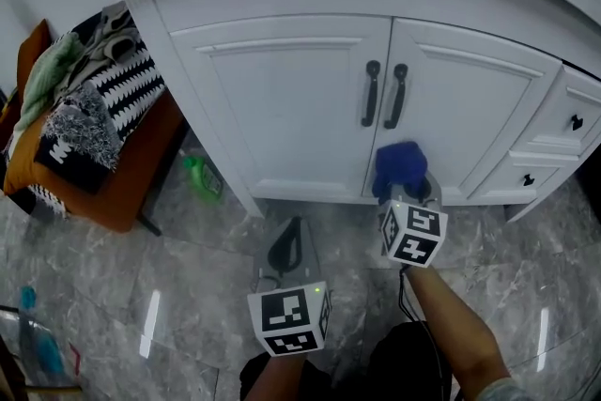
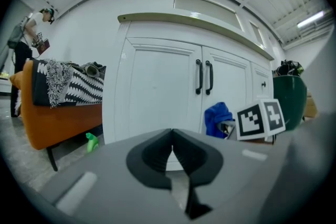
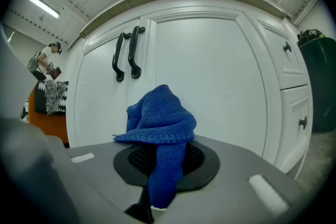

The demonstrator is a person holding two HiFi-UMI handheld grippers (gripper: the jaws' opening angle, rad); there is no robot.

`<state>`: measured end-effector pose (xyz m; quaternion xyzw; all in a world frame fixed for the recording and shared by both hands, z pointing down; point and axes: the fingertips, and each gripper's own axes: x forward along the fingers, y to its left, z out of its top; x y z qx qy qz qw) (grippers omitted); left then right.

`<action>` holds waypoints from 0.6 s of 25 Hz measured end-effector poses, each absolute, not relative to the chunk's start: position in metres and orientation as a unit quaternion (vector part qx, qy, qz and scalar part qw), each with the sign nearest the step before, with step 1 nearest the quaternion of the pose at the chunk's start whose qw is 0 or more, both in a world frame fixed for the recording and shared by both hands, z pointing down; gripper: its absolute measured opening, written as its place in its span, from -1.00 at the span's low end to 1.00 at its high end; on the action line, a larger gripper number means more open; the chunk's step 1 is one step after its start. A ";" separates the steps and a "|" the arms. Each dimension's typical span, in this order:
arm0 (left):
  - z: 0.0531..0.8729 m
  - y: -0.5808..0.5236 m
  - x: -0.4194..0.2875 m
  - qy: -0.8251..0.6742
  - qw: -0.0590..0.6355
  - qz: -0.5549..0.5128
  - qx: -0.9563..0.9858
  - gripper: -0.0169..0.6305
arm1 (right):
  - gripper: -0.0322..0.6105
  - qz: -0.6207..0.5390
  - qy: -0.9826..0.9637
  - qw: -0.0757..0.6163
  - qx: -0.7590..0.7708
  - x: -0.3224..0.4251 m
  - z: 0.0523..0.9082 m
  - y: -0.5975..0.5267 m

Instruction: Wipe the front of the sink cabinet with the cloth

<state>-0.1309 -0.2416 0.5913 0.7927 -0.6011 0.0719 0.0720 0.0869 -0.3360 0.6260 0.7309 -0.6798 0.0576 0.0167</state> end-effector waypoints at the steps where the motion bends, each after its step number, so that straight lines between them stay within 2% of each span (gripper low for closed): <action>1: 0.591 -0.242 -0.135 -0.603 0.072 0.071 0.791 -0.92 | -0.70 0.059 -0.678 0.014 0.732 0.087 0.626 -0.336; 8: 0.594 -0.244 -0.157 -0.615 0.073 0.073 0.782 -0.92 | -0.70 0.049 -0.679 0.011 0.732 0.072 0.627 -0.333; 15: 0.590 -0.241 -0.178 -0.625 0.074 0.071 0.774 -0.92 | -0.69 0.049 -0.708 0.028 0.704 0.028 0.639 -0.341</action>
